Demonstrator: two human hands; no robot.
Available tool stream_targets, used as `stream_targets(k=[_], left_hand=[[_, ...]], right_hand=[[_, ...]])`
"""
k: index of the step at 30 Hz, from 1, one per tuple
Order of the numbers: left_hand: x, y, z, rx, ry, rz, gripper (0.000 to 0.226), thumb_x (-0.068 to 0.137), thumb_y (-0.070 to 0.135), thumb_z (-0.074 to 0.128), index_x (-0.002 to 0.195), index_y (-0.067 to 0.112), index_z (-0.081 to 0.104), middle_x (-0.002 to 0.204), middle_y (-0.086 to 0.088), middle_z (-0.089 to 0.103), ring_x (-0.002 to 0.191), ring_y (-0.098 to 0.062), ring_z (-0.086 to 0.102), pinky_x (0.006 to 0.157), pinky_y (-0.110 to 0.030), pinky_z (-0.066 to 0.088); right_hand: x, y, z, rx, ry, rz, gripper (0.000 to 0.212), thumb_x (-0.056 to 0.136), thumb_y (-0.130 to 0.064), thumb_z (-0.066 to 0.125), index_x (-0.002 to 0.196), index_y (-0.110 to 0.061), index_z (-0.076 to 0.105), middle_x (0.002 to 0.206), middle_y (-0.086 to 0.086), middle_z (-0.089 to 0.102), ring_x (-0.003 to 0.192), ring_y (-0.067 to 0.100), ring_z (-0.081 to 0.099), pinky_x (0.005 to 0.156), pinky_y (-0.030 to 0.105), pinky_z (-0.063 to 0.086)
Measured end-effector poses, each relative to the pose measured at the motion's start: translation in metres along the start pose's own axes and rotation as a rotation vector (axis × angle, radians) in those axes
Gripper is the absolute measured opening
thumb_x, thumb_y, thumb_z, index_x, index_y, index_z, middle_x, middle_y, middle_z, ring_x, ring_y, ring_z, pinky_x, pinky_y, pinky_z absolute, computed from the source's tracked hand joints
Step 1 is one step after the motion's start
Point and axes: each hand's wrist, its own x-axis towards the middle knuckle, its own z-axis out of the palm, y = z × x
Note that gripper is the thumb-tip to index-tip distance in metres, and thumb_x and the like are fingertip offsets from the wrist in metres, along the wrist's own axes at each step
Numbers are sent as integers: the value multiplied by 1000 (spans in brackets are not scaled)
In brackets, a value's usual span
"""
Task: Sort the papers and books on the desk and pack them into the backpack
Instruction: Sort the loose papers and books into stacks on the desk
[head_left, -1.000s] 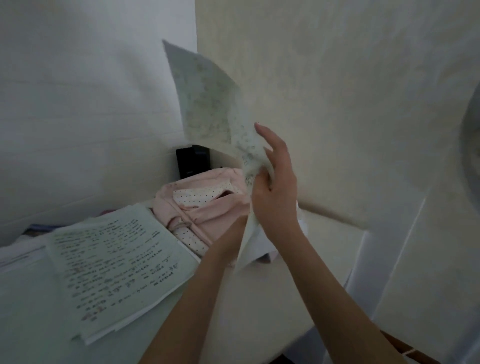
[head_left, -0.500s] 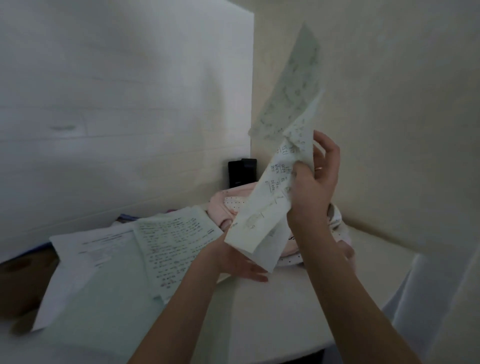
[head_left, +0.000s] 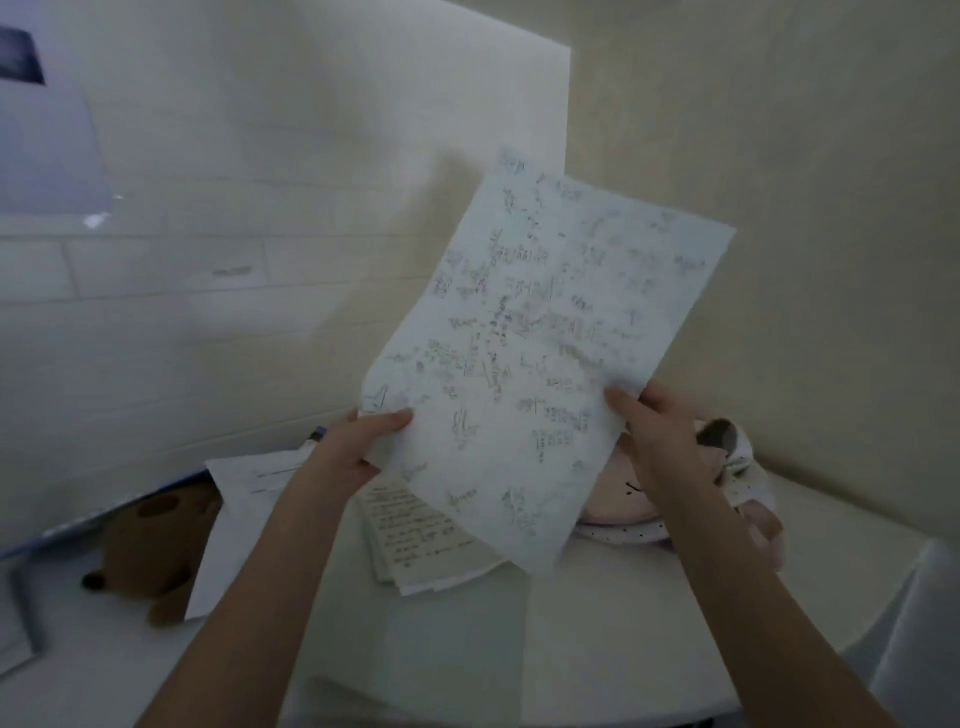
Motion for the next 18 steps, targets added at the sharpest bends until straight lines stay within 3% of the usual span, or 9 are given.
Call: stream_targets(k=[3,7,12,15,18], left_hand=[[-1,-5,-19,75,65,-10,43,79,3,71,120,2,60,118,-18,65,97,-32,66,76,-43,57],[1,-19,-28,95,134,-23,45,78,1,73,120,-1,59,116,-19,66,101,-36,65,89,-52,52],[16,-38,-33,-84,237,21,34,79,-1,70,113,-1,61,108,-20,68,93,-35,68,79,-45,57],[25,-47,-34,-117,296,61,37,79,1,71,114,0,61,104,-19,69,90,-33,68,73,-42,59],[31,-49,-38,-22,349,105,39,77,5,74,114,1,62,103,-16,70,91,-32,68,79,-43,57]], right_hand=[[8,32,-5,32,-76,175,29,93,-3,56,121,-6,59,118,8,66,103,24,65,69,30,60],[12,61,3,51,-130,299,23,96,-5,50,118,-7,56,114,9,65,99,24,64,68,31,60],[14,83,7,102,-72,312,17,95,-1,51,98,-11,63,105,6,67,95,20,64,70,30,59],[12,91,6,7,7,293,15,95,-6,54,88,-15,65,94,5,67,87,21,62,69,34,57],[11,97,3,-121,-6,268,20,94,4,48,103,15,63,85,28,68,75,39,65,65,43,58]])
